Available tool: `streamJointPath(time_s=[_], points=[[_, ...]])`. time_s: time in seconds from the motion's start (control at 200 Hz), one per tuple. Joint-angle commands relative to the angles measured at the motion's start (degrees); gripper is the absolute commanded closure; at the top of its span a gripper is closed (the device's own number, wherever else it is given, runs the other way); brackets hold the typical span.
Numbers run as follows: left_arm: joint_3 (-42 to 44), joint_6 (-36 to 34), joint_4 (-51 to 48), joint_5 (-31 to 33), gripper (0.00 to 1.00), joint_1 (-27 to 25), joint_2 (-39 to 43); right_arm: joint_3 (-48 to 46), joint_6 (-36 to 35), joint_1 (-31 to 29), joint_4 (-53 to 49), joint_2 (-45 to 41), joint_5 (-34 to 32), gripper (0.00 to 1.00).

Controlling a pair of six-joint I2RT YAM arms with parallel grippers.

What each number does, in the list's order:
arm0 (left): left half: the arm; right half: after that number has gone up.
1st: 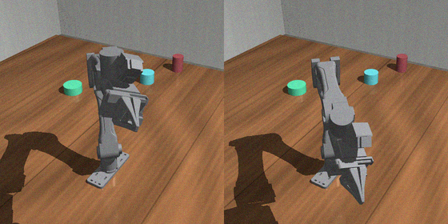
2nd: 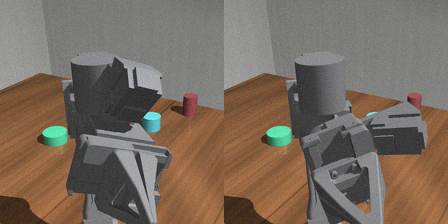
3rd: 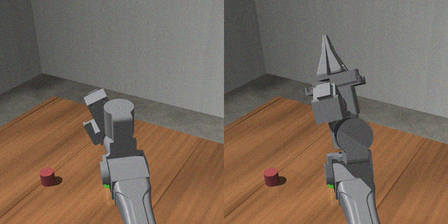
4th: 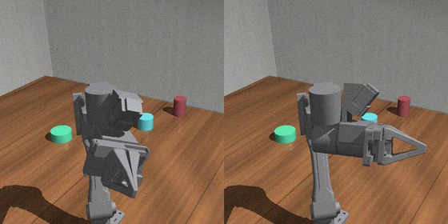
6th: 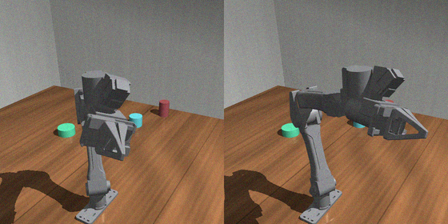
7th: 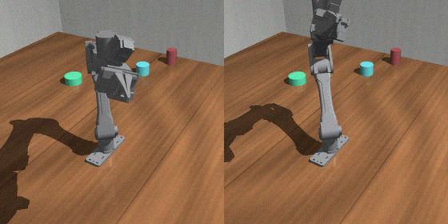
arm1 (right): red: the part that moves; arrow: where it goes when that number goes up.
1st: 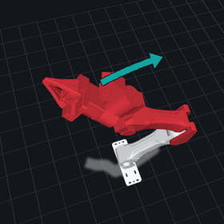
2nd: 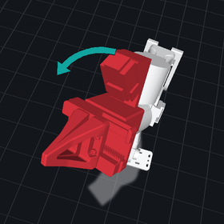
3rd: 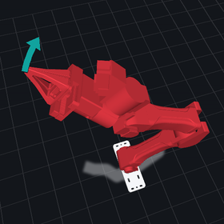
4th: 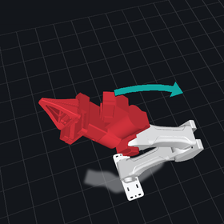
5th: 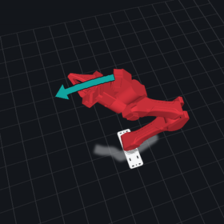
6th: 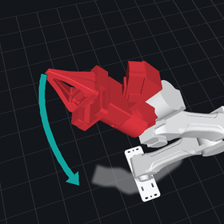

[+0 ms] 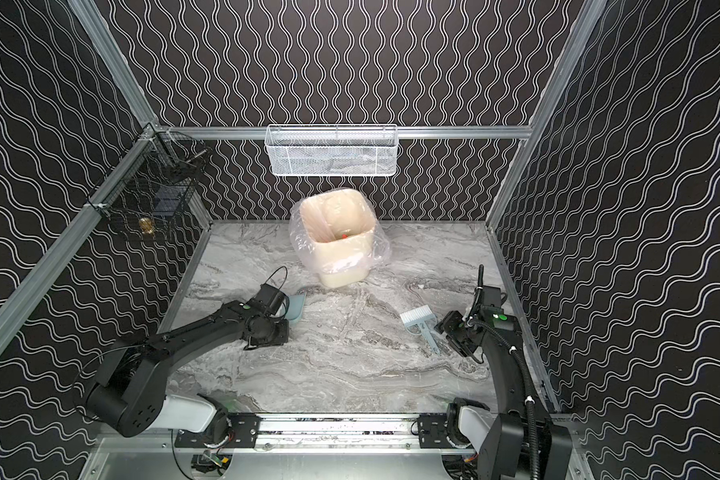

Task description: Sweep away the paper scraps from the table

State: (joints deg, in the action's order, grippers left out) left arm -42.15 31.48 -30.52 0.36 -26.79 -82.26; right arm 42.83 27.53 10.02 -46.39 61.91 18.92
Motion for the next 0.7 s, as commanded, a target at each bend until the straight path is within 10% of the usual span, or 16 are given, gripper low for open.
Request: streamJointPath(time_s=[0.0,0.265,0.696], points=[[0.99,1.19,0.90,0.30,1.00,0.10,0.09,2.53,-2.00,-1.63,1.55,1.04,-3.24,0.38],[2.73,1.09,0.21,1.38,0.46,0.15,5.98,5.49,-3.77,-7.77,11.69,5.19,-8.15,0.29],[2.04,-14.89,6.10,11.13,0.14,2.93,17.19,0.33,-15.13,-10.39,37.00,9.05,-14.59,0.00]])
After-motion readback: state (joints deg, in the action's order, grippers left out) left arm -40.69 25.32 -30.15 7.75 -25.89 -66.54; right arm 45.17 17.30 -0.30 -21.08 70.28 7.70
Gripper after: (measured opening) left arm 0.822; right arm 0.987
